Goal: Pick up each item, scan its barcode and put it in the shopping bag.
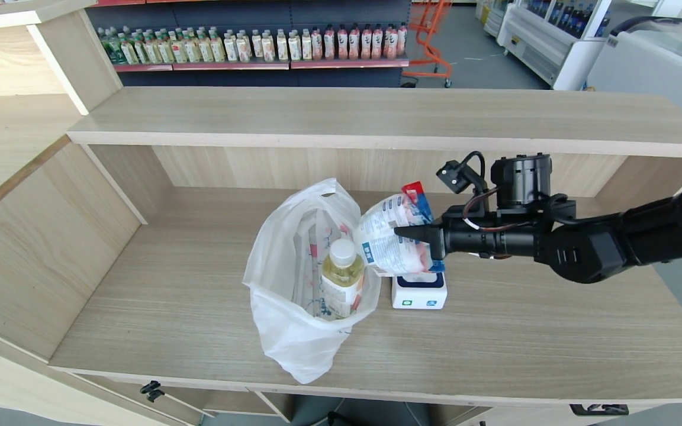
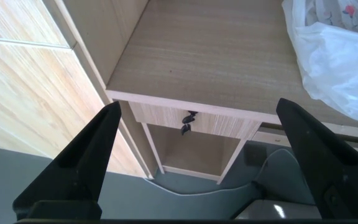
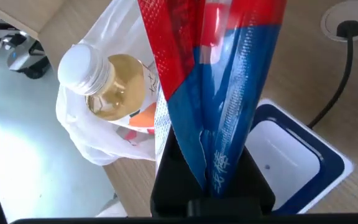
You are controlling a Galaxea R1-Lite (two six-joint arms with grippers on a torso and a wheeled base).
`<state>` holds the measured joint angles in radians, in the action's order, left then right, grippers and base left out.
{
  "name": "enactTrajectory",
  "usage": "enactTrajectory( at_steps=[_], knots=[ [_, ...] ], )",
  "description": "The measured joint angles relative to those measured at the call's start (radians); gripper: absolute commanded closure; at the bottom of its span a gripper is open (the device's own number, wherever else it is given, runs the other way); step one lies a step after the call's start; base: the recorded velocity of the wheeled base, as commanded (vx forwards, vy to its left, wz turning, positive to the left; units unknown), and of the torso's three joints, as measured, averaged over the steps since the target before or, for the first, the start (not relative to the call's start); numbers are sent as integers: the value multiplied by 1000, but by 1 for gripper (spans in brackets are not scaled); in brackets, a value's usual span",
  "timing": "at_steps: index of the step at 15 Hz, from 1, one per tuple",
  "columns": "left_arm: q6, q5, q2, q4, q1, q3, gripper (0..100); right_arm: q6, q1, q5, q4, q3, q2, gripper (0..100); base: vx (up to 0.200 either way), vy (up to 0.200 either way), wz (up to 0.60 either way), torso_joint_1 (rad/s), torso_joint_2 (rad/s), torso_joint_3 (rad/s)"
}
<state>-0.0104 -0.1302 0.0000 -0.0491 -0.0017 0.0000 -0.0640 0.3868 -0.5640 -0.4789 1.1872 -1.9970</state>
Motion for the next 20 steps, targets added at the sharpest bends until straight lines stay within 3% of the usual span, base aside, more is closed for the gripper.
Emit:
enactTrajectory(
  at_steps=[4, 5, 7, 12, 14, 16, 20],
  knots=[
    [0, 0, 0, 0, 0, 0, 0, -45, 40, 1, -64, 71, -121, 100, 0, 0, 0, 0, 0, 0],
    [0, 0, 0, 0, 0, 0, 0, -60, 40, 2, -66, 79, -144, 0, 0, 0, 0, 0, 0, 0],
    [0, 0, 0, 0, 0, 0, 0, -56, 41, 1, -80, 113, -186, 0, 0, 0, 0, 0, 0, 0],
    [0, 0, 0, 0, 0, 0, 0, 169, 71, 1, -95, 253, -200, 0, 0, 0, 0, 0, 0, 0],
    [0, 0, 0, 0, 0, 0, 0, 203, 71, 2, -95, 236, -140, 0, 0, 0, 0, 0, 0, 0],
    [0, 0, 0, 0, 0, 0, 0, 212, 49, 2, -95, 121, -34, 0, 0, 0, 0, 0, 0, 0],
    [0, 0, 0, 0, 0, 0, 0, 219, -49, 1, -88, -294, 330, 0, 0, 0, 0, 0, 0, 0]
  ],
)
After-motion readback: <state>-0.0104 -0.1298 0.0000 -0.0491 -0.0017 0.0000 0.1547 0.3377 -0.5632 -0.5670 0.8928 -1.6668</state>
